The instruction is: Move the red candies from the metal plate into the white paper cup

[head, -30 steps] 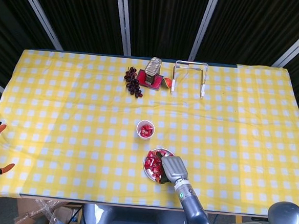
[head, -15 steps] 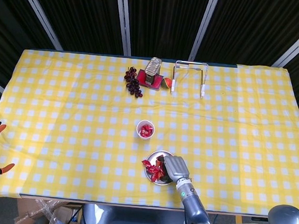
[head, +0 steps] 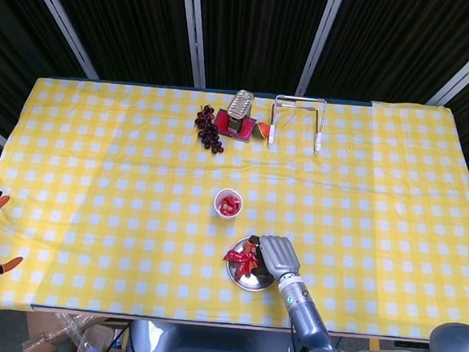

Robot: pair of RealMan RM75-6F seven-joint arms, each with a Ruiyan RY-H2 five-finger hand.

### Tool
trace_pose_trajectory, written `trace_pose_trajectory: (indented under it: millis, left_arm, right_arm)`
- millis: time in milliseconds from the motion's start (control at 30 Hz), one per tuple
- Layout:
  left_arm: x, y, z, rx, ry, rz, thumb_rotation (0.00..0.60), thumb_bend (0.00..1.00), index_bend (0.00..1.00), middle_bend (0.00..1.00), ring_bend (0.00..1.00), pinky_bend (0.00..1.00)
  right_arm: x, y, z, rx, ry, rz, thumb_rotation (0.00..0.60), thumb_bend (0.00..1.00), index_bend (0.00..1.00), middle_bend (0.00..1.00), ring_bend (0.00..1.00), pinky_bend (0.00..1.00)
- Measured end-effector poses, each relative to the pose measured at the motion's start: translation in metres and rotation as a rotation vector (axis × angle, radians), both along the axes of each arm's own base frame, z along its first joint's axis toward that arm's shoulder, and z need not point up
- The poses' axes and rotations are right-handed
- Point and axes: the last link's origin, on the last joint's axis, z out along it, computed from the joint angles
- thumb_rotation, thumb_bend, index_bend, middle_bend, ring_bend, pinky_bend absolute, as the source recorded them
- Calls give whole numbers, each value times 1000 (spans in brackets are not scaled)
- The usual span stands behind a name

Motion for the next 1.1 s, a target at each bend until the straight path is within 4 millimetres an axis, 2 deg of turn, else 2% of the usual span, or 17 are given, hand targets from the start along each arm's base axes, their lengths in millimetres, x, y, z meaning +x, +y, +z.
trace_pose_trajectory:
  millis: [300, 567, 767, 1100]
  left_arm:
    - [0, 0, 0, -2, -2, 3, 600, 39, 0, 0, 0, 0]
    - [0, 0, 0, -6, -5, 7, 600, 39, 0, 0, 0, 0]
    - [0, 1, 0, -10, -7, 12, 600, 39, 0, 0, 0, 0]
    - [-1, 2, -1, -24, -24, 29, 600, 39, 0, 0, 0, 0]
  right_arm:
    - [12, -17, 29, -74, 4, 16, 600, 549, 608, 750, 921, 979]
    - [33, -38, 50, -139, 0, 39, 600, 553, 608, 751, 921, 979]
    - [46, -57, 55, -169, 4, 42, 600, 554, 608, 750, 921, 979]
    - [54, -87, 45, -192, 33, 34, 600, 554, 608, 751, 921, 979]
